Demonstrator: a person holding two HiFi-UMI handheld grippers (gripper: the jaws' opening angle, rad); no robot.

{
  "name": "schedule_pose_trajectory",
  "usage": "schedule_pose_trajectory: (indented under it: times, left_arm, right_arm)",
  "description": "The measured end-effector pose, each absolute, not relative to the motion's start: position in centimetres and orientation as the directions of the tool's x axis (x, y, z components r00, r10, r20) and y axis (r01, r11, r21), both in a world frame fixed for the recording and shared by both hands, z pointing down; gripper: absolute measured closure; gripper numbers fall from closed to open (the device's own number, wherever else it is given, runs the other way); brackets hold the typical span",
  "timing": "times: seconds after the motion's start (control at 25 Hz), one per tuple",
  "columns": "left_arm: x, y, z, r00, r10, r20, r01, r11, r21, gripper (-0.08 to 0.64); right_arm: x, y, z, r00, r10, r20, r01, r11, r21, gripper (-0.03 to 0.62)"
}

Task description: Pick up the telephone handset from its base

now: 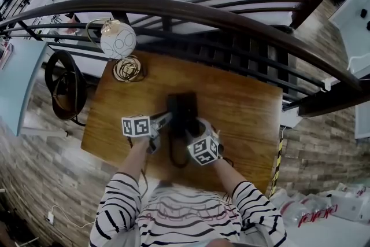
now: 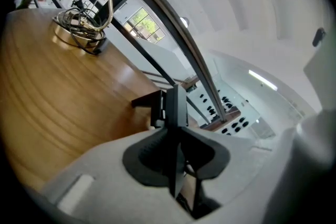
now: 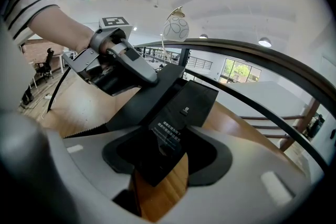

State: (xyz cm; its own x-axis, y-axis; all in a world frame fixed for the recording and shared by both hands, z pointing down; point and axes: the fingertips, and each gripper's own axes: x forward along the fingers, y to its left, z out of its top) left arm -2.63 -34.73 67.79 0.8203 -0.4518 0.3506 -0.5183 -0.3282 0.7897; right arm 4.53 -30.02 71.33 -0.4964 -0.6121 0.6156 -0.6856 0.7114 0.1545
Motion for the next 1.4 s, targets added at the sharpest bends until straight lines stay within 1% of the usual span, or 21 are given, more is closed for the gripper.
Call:
schedule_pose_trajectory:
  times: [0.16, 0.48, 0.88, 1.2, 1.4]
  left_arm:
    - [-2.9, -34.4, 66.9, 0.819, -0.465, 0.336, -0.514, -0.336, 0.789, 0.485]
    - [-4.3, -33.1, 65.5, 0.810, -0.489, 0.325, -0.527, -0.361, 0.770, 0.486]
    - [-6.2, -29.7, 62.5, 0.796, -0.532, 0.289, -0.537, -0.400, 0.743, 0.489]
    - [-7.4, -27.1, 59.4, 0.799, -0.543, 0.261, -0.542, -0.460, 0.703, 0.489]
    - [-8.2, -25.2, 57.8, 0.812, -0.534, 0.235, -0.524, -0.492, 0.695, 0.489]
  right_arm:
    - [4.5, -29.9, 71.0, -0.502, -0.610, 0.613, -0.708, 0.697, 0.114, 0.357]
    - [5.3, -28.1, 70.8, -0.472, -0.617, 0.630, -0.753, 0.654, 0.076, 0.367]
    - [7.4, -25.8, 65.2, -0.411, -0.747, 0.523, -0.874, 0.487, 0.009, 0.417]
    - [7.3, -23.6, 60.8, -0.394, -0.808, 0.438, -0.910, 0.411, -0.062, 0.454]
    - [6.7, -21.9, 58.6, -0.373, -0.838, 0.397, -0.923, 0.377, -0.071, 0.482]
